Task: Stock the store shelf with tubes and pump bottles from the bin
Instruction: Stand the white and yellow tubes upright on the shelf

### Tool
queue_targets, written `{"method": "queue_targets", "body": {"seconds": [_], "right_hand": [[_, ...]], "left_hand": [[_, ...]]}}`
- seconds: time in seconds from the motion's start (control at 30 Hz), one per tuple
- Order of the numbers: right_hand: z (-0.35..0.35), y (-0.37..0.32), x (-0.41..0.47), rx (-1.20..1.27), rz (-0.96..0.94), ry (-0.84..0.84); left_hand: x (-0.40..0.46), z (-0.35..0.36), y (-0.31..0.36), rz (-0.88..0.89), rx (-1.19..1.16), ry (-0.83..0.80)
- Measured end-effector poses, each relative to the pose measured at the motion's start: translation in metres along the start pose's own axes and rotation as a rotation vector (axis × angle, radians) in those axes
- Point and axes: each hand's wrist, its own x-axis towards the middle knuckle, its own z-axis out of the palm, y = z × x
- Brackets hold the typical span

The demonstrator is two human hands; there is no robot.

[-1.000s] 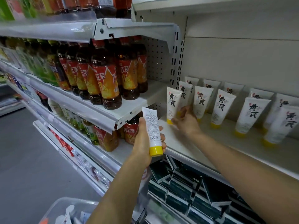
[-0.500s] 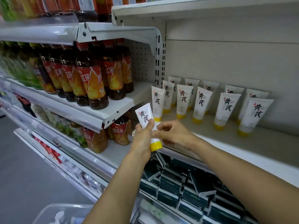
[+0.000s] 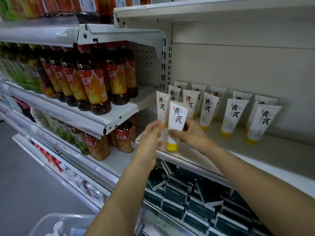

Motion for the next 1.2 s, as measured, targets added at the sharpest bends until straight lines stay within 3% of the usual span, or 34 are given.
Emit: {"method": "queue_targets", "body": {"seconds": [0.13, 0.23, 0.43, 0.73, 1.2], "right_hand": [[-0.015, 0.013, 0.015, -0.136, 0.034, 0.196], [-0.019, 0.024, 0.022, -0.239, 0.032, 0.232], [-0.020, 0.034, 0.038, -0.320, 0.033, 0.220], [-0.021, 0.049, 0.049, -0.407, 0.088, 0.171], [-0.017, 0.044, 0.050, -0.330, 0.078, 0.161]], "left_hand": [[0.003, -0.007, -0.004, -0.054, -0.105, 0.080], [0.006, -0.009, -0.009, -0.072, -0.120, 0.115], [0.020, 0.000, -0.011, -0.064, -0.118, 0.130], [0.041, 0.049, -0.013, -0.138, -0.090, -0.096], [0.042, 0.050, -0.018, -0.124, -0.126, -0.024]]}}
